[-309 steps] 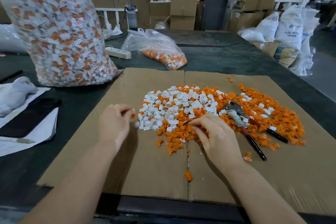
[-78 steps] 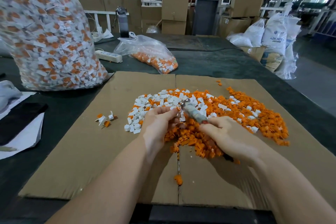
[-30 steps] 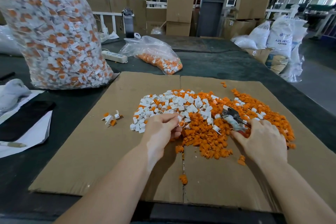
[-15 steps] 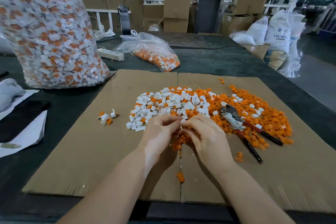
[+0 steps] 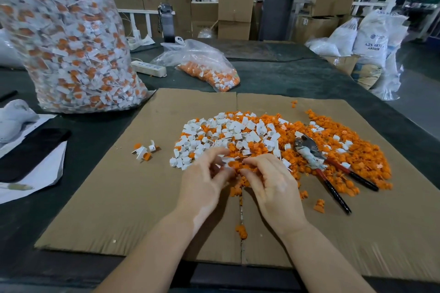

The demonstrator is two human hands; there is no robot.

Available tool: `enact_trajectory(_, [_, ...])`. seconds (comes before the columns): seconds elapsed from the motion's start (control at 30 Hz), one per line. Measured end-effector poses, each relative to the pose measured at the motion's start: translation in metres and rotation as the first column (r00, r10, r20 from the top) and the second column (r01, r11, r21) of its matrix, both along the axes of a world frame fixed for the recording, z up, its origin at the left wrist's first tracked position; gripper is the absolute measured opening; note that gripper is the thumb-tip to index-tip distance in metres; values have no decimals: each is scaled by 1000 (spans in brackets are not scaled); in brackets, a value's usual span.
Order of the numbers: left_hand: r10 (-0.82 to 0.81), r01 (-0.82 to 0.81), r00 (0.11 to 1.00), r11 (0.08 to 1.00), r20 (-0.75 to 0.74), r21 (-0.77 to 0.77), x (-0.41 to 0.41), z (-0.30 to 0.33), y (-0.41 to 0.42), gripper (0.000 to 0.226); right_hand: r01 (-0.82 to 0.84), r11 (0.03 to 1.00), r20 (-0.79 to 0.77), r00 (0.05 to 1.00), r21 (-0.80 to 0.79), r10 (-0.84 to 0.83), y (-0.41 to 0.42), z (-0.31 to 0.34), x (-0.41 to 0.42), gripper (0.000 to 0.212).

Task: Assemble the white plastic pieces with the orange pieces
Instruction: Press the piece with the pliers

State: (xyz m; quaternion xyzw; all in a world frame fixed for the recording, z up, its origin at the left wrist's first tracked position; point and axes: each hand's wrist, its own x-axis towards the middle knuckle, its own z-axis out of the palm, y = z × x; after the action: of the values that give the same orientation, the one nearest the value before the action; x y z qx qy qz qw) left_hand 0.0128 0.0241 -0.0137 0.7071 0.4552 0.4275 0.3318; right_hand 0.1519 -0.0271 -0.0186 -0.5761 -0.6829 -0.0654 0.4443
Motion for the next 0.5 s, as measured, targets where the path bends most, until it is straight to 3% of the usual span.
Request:
enact_trajectory(0.1, [207,-205,977,978,56,-38,-27,0,24,17,19,1000,-1,1000,8,-19,-1,-2,2,7])
enact_trajectory(0.23, [461,-472,868,882,-183,-20,-71,-1,58,15,37,999,37,999,12,-38,1,-4,1,5])
enact_trajectory(0.37, [519,-544,743,836,-423,69,-85,-3,64,24,50,999,62,997,-4,-49,2,-5,2,6])
enact_trajectory(0.5, [525,-526,741,841,-419,124,-83,-3,61,26,60,998,80,995,-28,-57,2,-5,2,8])
